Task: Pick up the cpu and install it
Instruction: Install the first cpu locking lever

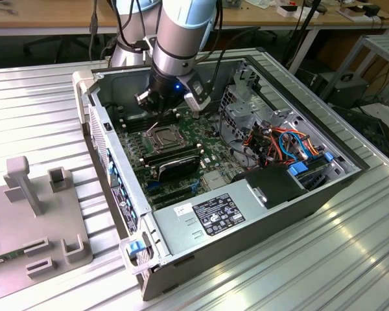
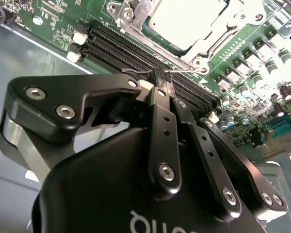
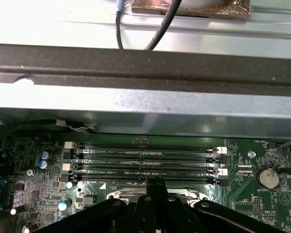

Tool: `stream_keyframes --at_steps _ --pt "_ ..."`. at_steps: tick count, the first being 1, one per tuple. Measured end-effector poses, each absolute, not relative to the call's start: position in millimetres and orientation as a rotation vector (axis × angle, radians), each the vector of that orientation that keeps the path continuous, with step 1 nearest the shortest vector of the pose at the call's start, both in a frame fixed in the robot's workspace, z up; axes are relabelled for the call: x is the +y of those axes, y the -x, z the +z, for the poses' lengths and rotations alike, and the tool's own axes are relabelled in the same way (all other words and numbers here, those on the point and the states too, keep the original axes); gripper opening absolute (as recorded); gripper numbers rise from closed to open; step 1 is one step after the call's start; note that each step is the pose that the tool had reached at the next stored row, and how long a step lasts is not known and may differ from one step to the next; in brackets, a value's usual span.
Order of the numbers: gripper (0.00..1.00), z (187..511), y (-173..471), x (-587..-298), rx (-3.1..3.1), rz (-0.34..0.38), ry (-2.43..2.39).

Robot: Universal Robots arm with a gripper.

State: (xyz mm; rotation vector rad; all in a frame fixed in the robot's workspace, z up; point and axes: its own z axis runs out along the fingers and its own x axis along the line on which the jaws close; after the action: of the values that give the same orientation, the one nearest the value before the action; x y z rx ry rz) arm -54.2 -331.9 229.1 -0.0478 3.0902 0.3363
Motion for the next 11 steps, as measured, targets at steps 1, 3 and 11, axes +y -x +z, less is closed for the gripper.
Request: stream_keyframes --at_steps 1,3,11 --pt "0.11 229.4 54.4 -331.6 3.09 0.336 0.048" --pt "0.11 229.4 54.7 -330.8 3.089 0.336 0.048" --pt "0.11 229.2 55.2 -329.1 3.089 0.336 0.048"
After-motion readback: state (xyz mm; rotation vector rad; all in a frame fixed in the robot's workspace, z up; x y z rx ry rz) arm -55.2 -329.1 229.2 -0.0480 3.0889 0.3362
